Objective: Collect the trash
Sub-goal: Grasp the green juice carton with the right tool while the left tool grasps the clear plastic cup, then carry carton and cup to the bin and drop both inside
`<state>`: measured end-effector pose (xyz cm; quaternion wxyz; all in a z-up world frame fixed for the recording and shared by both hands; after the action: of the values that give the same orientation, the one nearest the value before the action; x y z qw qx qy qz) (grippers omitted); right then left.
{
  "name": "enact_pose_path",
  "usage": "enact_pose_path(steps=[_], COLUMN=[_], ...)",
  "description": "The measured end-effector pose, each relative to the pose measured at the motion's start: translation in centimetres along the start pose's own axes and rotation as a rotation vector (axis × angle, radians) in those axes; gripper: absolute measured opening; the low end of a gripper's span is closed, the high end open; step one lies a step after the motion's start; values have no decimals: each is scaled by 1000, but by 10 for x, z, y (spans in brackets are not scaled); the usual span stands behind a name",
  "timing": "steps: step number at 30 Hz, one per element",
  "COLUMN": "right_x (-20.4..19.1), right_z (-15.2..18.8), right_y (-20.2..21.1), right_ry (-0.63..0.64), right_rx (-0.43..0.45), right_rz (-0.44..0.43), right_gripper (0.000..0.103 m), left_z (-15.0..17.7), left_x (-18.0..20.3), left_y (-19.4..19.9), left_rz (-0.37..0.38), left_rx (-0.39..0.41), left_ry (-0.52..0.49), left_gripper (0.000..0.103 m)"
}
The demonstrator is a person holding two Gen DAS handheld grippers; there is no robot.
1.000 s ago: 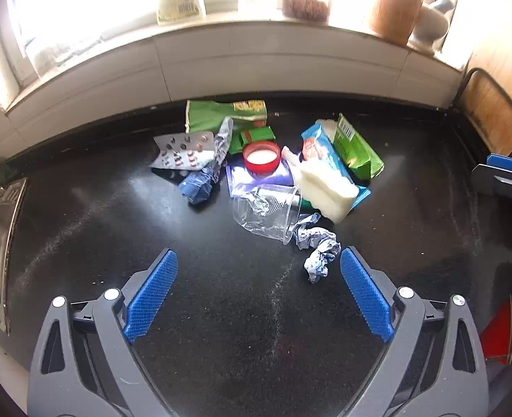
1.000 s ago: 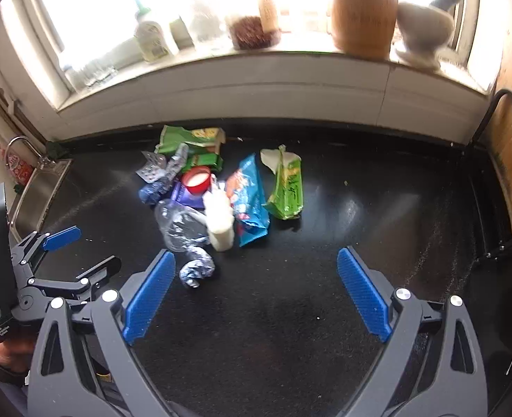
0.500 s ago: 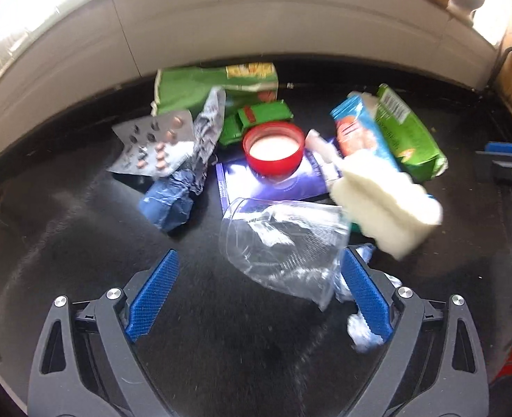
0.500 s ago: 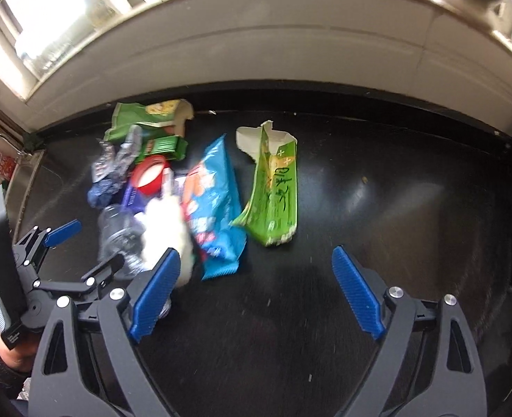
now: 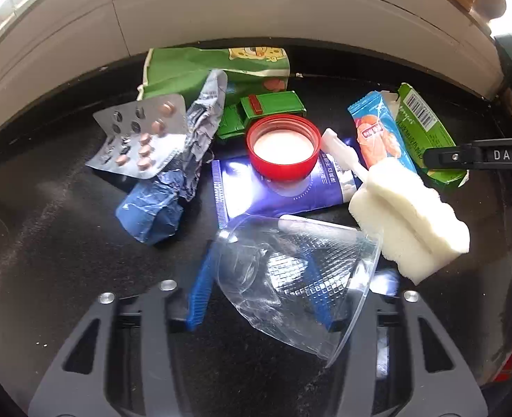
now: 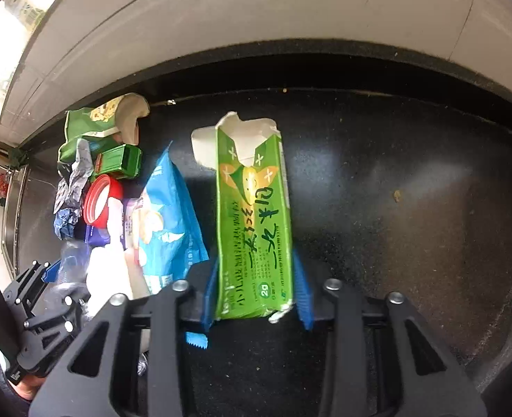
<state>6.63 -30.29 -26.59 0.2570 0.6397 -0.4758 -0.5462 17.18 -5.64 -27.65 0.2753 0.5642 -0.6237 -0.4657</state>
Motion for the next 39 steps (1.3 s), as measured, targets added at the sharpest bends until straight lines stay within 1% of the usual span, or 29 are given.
enact_pose_path(steps=[3, 8, 12, 13, 17, 21, 25, 32, 39], right_x=[-2, -10, -21, -26, -39, -51, -58, -64, -75], right_z=[4, 18, 38, 48, 79, 106, 129, 145, 148], right_y=[16, 57, 90, 100, 118, 122, 125, 139, 146], right_ry=[4, 24, 48, 60, 86, 106, 121, 132, 150], right_rx=[30, 92, 134, 144, 165, 165, 154, 169, 183], right_rz=[12, 28, 32, 36, 49, 60, 60, 61, 62], right_gripper=[35, 35, 35, 35, 35, 35, 35, 35, 35], left_z=[-2, 2, 14, 18, 41, 65, 75, 83, 86], left_x=[-8, -16, -17, -18, -15, -5, -3, -5, -11], left_y=[11, 40, 70, 76, 94, 109, 119, 134, 142], left_rz=[5, -30, -62, -64, -50, -38, -37, -38, -45], left_rx=[14, 43, 65, 68, 62, 55, 60, 80, 93], left_ry=[16, 9, 4, 6, 20, 16, 12, 22, 37], left_gripper=[47, 47, 47, 47, 47, 47, 47, 47, 47])
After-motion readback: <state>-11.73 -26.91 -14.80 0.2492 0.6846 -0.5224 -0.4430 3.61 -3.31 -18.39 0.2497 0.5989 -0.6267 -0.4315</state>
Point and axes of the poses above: each gripper's, at about its wrist camera, not at the fingertips, and y roughly against the way its jaws point, x to its right, z to its underside, the point moved 7 cm from there along -y, roughly the way its jaws point, and after that the axes turned 13 degrees about -z, right-handed, at the moved point
